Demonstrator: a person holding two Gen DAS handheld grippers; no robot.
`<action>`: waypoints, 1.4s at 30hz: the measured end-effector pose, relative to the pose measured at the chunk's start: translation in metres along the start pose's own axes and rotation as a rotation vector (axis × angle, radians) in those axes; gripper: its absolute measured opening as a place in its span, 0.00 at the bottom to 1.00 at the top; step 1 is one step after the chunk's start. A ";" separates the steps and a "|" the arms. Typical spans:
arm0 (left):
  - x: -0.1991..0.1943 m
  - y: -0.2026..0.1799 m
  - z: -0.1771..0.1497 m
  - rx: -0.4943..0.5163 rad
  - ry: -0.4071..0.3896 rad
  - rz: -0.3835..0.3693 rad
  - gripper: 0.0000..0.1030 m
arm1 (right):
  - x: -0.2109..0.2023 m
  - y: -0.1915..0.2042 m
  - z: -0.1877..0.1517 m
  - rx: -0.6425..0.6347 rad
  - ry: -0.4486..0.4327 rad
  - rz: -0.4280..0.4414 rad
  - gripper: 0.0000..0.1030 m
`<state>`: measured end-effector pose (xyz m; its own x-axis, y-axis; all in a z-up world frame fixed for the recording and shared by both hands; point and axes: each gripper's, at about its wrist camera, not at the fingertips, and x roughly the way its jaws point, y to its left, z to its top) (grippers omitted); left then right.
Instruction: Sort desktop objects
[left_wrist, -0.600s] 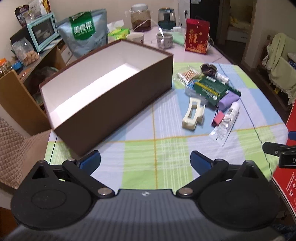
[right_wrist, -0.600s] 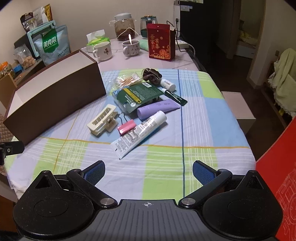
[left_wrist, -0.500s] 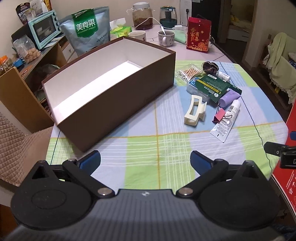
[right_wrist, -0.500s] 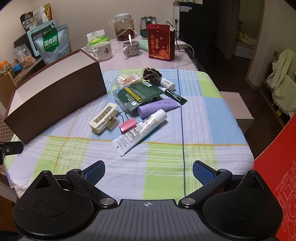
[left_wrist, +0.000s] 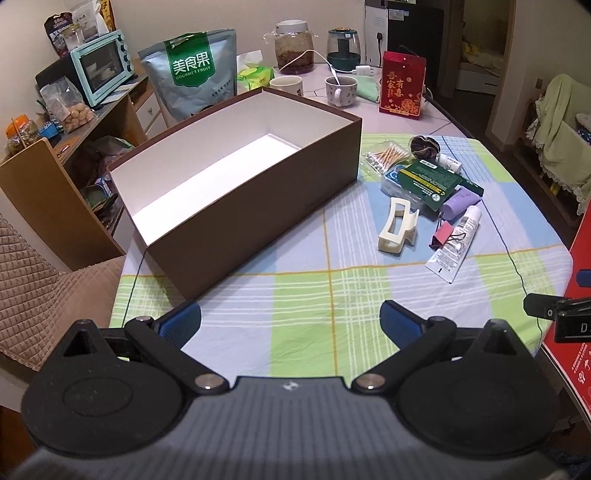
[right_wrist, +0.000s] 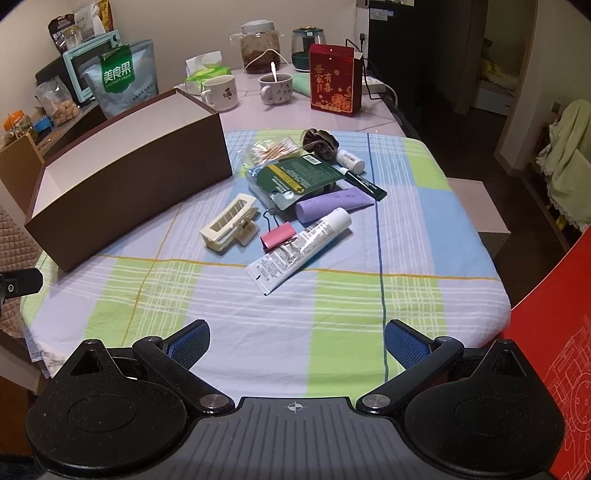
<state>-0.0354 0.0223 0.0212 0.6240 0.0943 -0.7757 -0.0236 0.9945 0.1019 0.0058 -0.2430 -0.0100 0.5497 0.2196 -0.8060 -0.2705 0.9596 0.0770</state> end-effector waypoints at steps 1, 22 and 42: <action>-0.001 0.001 0.000 0.000 -0.003 0.000 0.99 | 0.000 0.000 0.000 -0.001 0.001 -0.001 1.00; -0.001 0.001 0.002 -0.013 0.001 -0.002 0.99 | -0.002 0.002 0.010 -0.035 -0.004 -0.004 1.00; 0.010 -0.001 0.010 -0.032 0.013 0.007 0.99 | 0.006 0.000 0.023 -0.063 -0.006 0.006 1.00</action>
<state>-0.0209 0.0222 0.0195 0.6133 0.1018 -0.7833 -0.0528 0.9947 0.0880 0.0276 -0.2373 -0.0014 0.5529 0.2268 -0.8018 -0.3233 0.9452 0.0444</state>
